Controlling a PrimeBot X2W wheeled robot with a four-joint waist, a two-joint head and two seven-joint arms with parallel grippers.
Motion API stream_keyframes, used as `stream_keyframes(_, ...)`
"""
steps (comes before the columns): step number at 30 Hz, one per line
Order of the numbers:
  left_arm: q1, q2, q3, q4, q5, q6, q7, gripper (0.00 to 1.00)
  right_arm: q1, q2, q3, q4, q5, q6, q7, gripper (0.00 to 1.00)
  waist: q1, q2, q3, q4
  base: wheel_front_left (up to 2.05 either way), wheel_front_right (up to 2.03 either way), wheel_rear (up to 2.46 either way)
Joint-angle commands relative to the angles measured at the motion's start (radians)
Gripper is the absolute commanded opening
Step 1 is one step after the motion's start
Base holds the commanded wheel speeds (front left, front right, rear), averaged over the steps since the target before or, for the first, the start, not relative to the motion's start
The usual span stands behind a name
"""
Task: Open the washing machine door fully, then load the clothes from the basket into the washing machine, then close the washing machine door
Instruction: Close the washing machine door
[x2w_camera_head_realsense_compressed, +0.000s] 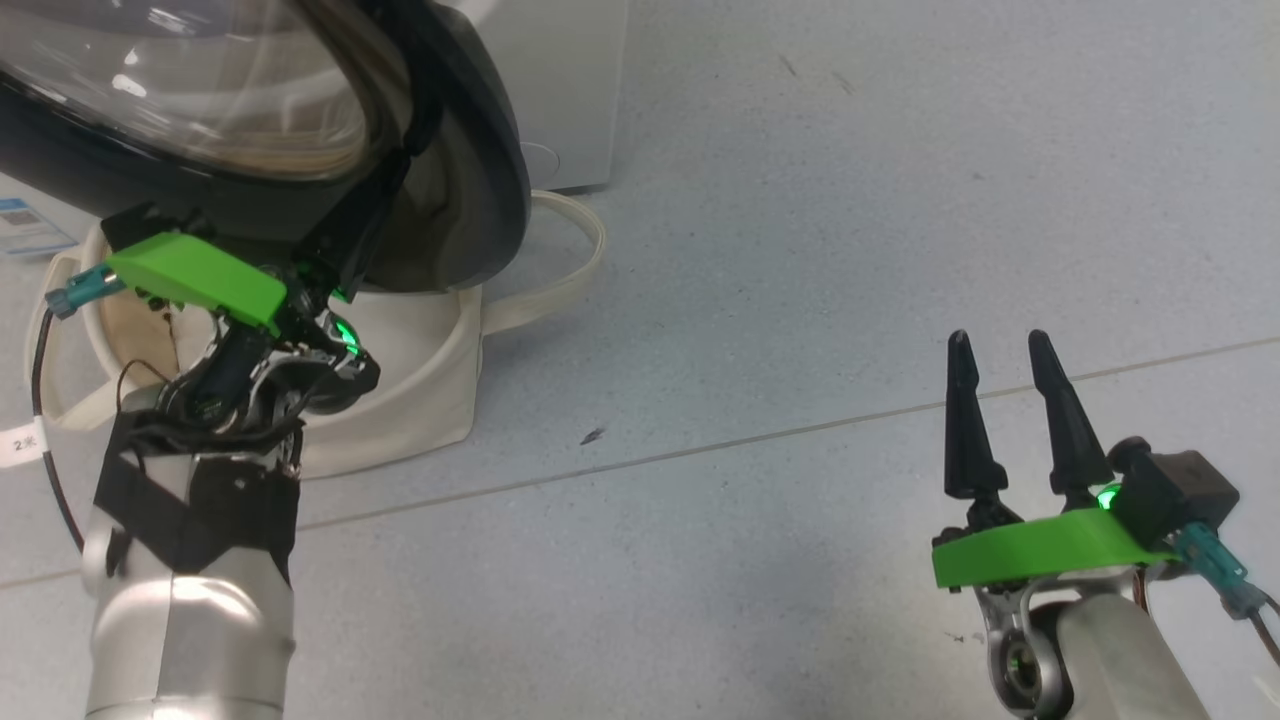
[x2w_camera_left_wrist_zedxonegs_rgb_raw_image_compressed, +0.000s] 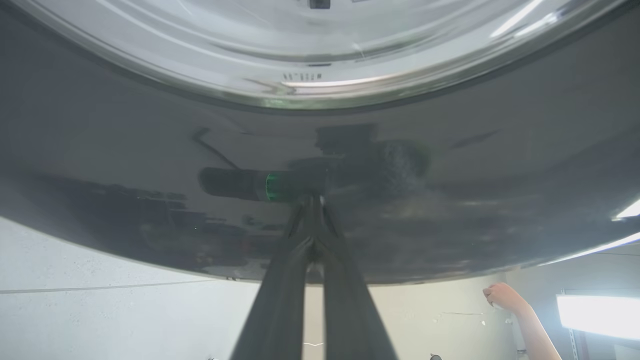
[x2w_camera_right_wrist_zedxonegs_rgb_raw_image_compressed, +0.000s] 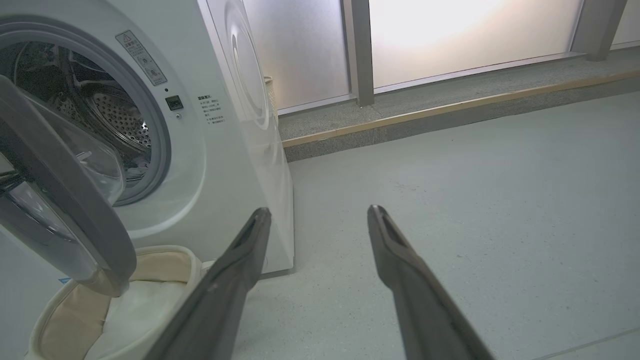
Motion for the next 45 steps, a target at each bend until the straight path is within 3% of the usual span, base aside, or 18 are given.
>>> stream_keyframes(1, -0.032, 0.028, 0.018, -0.049, -0.013, -0.007, -0.002, 0.00, -0.024, 0.001, 0.023, -0.039, 0.001, 0.000, -0.012, 1.00, -0.0002, 0.0000, 0.007, 0.006, 0.00, 0.00, 0.00)
stream_keyframes(4, -0.008, 0.024, -0.006, -0.092, -0.006, -0.007, -0.010, 0.00, -0.032, 0.001, 0.020, -0.044, 0.003, 0.000, -0.012, 1.00, -0.0002, 0.0000, 0.014, 0.023, 0.00, 0.00, 0.00)
stream_keyframes(8, 0.054, 0.043, -0.091, -0.152, 0.087, -0.007, -0.033, 0.00, -0.035, 0.001, 0.017, -0.045, 0.005, 0.000, -0.012, 1.00, -0.0002, 0.0000, 0.005, 0.046, 0.00, 0.00, 0.00)
stream_keyframes(10, 0.113, 0.070, -0.175, -0.199, 0.184, -0.007, -0.082, 0.00, -0.034, 0.001, 0.017, -0.043, -0.001, 0.000, -0.012, 1.00, -0.0002, 0.0000, -0.009, 0.068, 0.00, 0.00, 0.00)
stream_keyframes(15, 0.259, 0.158, -0.402, -0.256, 0.437, -0.007, -0.319, 0.00, -0.024, 0.001, 0.024, -0.044, -0.010, 0.000, -0.012, 1.00, -0.0002, 0.0000, -0.059, 0.140, 0.00, 0.00, 0.00)
stream_keyframes(20, 0.360, 0.205, -0.497, -0.199, 0.576, -0.007, -0.581, 0.00, -0.002, 0.001, 0.030, -0.045, -0.020, 0.000, -0.012, 1.00, -0.0002, 0.0000, -0.136, 0.213, 0.00, 0.00, 0.00)
stream_keyframes(25, 0.446, 0.231, -0.491, -0.195, 0.681, 0.005, -0.822, 0.00, 0.035, 0.001, 0.040, -0.052, -0.022, 0.000, -0.012, 1.00, -0.0002, 0.0000, -0.202, 0.272, 0.00, 0.00, 0.00)
stream_keyframes(28, 0.490, 0.213, -0.449, -0.248, 0.759, 0.040, -0.851, 0.00, 0.057, 0.001, 0.056, -0.042, -0.027, 0.000, -0.012, 1.00, -0.0002, 0.0000, -0.234, 0.307, 0.00, 0.00, 0.00)
stream_keyframes(30, 0.558, 0.172, -0.335, -0.382, 0.892, 0.087, -0.853, 0.00, 0.077, 0.001, 0.070, -0.037, -0.020, 0.000, -0.012, 1.00, -0.0002, 0.0000, -0.263, 0.336, 0.00, 0.00, 0.00)
stream_keyframes(34, 0.673, 0.095, -0.193, -0.516, 1.063, 0.108, -0.853, 0.00, 0.097, 0.001, 0.087, -0.037, -0.012, 0.000, -0.012, 1.00, -0.0002, 0.0000, -0.293, 0.356, 0.00, 0.00, 0.00)
stream_keyframes(35, 0.695, 0.081, -0.167, -0.534, 1.101, 0.108, -0.853, 0.25, 0.101, 0.001, 0.092, -0.036, -0.012, 0.000, -0.012, 1.00, -0.0002, 0.0000, -0.298, 0.359, 0.00, 0.00, 0.00)
stream_keyframes(36, 0.711, 0.067, -0.143, -0.551, 1.135, 0.108, -0.854, 0.95, 0.104, 0.001, 0.096, -0.035, -0.013, 0.000, -0.012, 1.00, -0.0002, 0.0000, -0.301, 0.362, 0.00, 0.00, 0.00)
stream_keyframes(37, 0.724, 0.053, -0.118, -0.568, 1.157, 0.105, -0.854, 1.00, 0.107, 0.001, 0.098, -0.034, -0.013, 0.000, -0.012, 1.00, -0.0002, 0.0000, -0.304, 0.364, 0.00, 0.00, 0.00)
stream_keyframes(45, 0.770, 0.014, -0.077, -0.592, 1.260, 0.034, -0.854, 1.00, 0.120, 0.001, 0.112, -0.016, -0.032, 0.000, -0.012, 1.00, -0.0002, 0.0000, -0.317, 0.370, 0.00, 0.00, 0.00)
